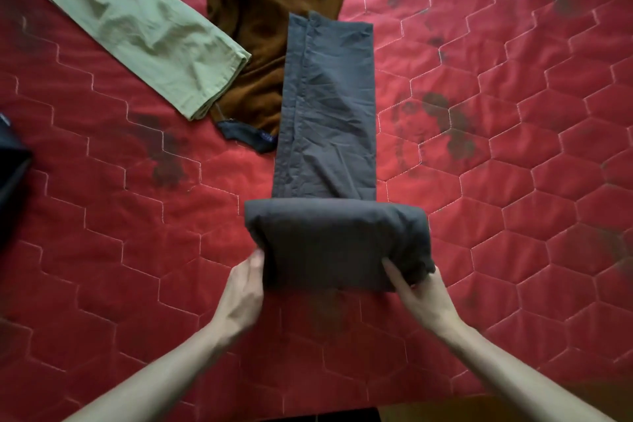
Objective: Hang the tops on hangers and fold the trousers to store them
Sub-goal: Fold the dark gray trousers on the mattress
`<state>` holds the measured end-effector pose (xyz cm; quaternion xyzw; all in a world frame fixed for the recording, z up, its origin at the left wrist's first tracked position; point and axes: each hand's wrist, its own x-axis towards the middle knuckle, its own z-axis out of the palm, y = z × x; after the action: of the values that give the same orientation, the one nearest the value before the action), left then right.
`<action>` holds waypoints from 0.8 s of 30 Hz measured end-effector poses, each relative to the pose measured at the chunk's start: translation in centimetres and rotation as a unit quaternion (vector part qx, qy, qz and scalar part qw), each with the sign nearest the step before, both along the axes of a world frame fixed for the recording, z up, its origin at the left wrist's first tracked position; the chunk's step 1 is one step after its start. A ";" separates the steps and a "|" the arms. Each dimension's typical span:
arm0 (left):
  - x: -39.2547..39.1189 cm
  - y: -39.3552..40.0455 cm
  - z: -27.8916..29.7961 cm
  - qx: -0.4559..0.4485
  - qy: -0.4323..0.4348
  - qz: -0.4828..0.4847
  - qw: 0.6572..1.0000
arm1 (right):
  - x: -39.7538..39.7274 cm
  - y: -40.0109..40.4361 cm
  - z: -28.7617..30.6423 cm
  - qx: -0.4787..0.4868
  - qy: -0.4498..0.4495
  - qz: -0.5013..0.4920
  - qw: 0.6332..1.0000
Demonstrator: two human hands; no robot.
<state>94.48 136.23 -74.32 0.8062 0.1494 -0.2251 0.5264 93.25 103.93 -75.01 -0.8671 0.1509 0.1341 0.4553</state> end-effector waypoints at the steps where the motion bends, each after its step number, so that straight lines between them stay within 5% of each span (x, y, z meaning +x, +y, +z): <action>1: 0.2 -0.5 -0.2 -0.021 0.005 0.013 1.000 | 0.5 0.1 -0.1 0.011 -0.005 -0.005 1.000; 9: 1.6 -1.4 -3.1 0.028 -0.026 0.008 0.999 | 4.0 0.3 -3.2 0.034 0.089 -0.027 0.995; 12: 2.2 -1.9 -2.9 0.056 -0.009 0.047 0.997 | 4.4 0.3 -3.0 0.032 0.075 -0.072 0.994; 14: 2.4 -2.4 -2.3 0.155 -0.028 0.053 0.986 | 4.6 0.6 -2.3 -0.048 0.019 -0.105 0.993; 16: 3.0 -2.8 -1.6 0.293 -0.135 -0.005 0.947 | 5.4 1.0 -1.8 -0.152 -0.083 -0.112 0.978; 19: 4.9 -3.5 -1.3 0.346 -0.290 -0.178 0.874 | 7.1 1.9 -1.6 -0.220 -0.195 0.035 0.955; 24: 7.6 -3.6 -4.2 0.379 -0.300 -0.389 0.784 | 8.1 2.9 -4.0 -0.288 -0.174 0.287 0.897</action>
<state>102.10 132.66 -78.56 0.9574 -0.2690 -0.0829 0.0640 101.36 106.81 -78.99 -0.9755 -0.1543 0.0568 0.1463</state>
